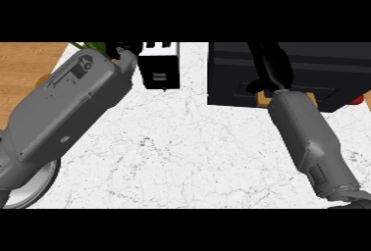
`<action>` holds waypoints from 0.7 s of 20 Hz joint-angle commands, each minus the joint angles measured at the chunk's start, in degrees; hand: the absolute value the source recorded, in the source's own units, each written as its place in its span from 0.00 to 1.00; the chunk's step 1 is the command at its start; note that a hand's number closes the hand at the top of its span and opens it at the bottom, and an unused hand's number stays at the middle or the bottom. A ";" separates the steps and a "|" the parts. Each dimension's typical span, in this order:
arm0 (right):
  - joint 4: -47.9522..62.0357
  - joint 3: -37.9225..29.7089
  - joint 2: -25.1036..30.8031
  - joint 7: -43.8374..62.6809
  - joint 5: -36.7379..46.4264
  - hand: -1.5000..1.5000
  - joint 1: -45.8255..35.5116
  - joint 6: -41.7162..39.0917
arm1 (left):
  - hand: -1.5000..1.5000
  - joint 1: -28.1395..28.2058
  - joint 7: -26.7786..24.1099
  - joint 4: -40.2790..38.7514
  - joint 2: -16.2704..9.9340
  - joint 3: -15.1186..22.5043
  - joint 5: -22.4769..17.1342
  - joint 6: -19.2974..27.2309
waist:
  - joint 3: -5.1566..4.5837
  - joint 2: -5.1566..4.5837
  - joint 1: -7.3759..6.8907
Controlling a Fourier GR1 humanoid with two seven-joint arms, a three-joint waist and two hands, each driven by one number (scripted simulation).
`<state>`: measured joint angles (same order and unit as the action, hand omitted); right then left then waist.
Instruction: Pick up the can, place it into the drawer and close the drawer
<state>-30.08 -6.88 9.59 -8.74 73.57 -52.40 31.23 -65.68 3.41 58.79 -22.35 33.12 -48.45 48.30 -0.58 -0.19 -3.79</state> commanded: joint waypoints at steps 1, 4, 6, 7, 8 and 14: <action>7.28 -2.08 -0.51 1.76 0.37 0.00 -3.82 4.96 | 0.00 1.42 1.49 3.37 -0.81 0.35 0.95 0.30 | 0.69 -0.90 -0.54; 10.09 -3.61 1.26 0.81 -0.17 0.00 -6.26 7.47 | 0.00 1.68 1.64 4.01 -1.98 -0.29 1.55 0.02 | 0.71 -1.36 -1.04; 11.88 -3.54 0.42 1.42 0.27 0.00 -8.53 7.69 | 0.00 0.65 4.06 5.74 -3.11 0.50 2.10 0.62 | 0.72 -1.23 -1.50; 12.62 -3.63 1.69 1.21 0.59 0.00 -9.70 7.70 | 0.00 2.11 2.05 4.87 -0.82 0.53 2.73 1.95 | 0.70 -1.45 -1.12; 13.35 -3.80 2.15 0.98 0.57 0.00 -10.85 7.22 | 0.00 2.84 1.43 4.40 -1.29 0.00 2.61 0.62 | 0.69 -1.72 -1.38; 16.69 -3.69 3.12 3.96 2.24 0.00 -13.60 8.39 | 0.00 1.27 5.85 8.13 -4.25 0.08 2.56 -0.43 | 0.70 -1.78 -2.57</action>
<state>-15.02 -10.37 12.43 -6.55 74.95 -63.44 36.95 -64.80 7.76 65.43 -24.96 33.24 -46.00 49.13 0.21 -1.83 -5.38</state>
